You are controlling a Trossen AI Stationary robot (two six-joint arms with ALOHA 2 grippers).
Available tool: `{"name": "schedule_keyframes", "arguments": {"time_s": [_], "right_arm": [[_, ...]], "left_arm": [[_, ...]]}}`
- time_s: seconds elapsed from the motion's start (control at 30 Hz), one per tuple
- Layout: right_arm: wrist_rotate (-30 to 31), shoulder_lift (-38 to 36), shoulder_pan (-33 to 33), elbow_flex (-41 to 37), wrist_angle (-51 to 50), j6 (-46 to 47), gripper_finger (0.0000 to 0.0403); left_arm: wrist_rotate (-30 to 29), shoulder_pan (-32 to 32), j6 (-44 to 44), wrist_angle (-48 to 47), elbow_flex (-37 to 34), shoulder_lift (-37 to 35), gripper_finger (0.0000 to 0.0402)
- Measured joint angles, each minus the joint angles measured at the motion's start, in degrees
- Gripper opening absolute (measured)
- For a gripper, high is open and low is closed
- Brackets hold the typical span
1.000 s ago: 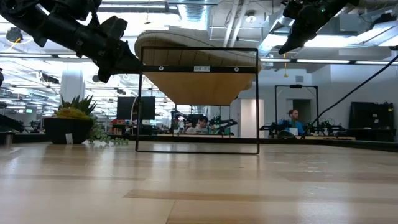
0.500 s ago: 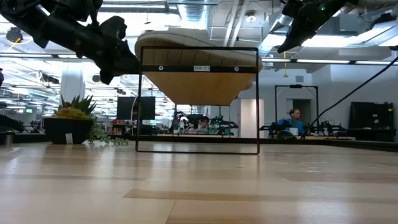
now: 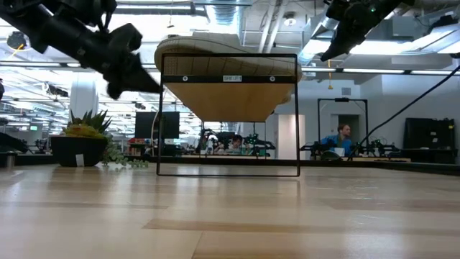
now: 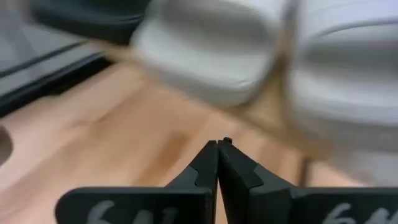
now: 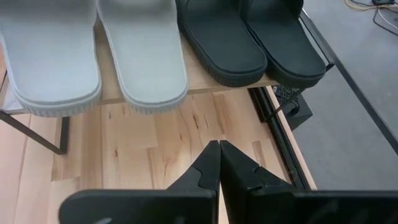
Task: Pick and place slides into the shelf
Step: Adjust the bottom gray slide on the shelf
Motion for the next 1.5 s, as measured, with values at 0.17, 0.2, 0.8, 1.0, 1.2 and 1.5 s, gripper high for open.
{"name": "schedule_keyframes", "arguments": {"time_s": [0.17, 0.2, 0.8, 1.0, 1.2, 1.5], "right_arm": [[-0.02, 0.0, 0.0, 0.0, -0.05, 0.41, 0.0], [-0.02, 0.0, 0.0, 0.0, -0.09, 0.63, 0.0], [7.87, 0.58, 34.62, -0.02, 15.88, 20.04, 0.0], [20.81, 6.41, 46.13, -0.02, 22.45, 27.84, 0.0], [20.26, 11.23, 46.74, -0.04, 28.27, 28.14, 0.0], [20.91, 15.32, 45.72, -0.04, 31.96, 29.12, 0.0]], "left_arm": [[-5.94, 0.04, -1.92, -13.91, 1.92, -7.44, 0.0], [-5.27, 0.04, -2.36, -16.12, 2.59, -8.85, 0.0], [3.15, -18.57, -8.8, -12.1, 5.14, -22.39, 0.0], [-9.67, -22.84, -11.79, -12.16, 5.14, -17.63, 0.0], [-14.48, -22.34, -12.92, -10.75, 5.11, -13.27, 0.0], [-6.19, -23.7, -11.12, -3.96, 5.11, -9.56, 0.0]]}}
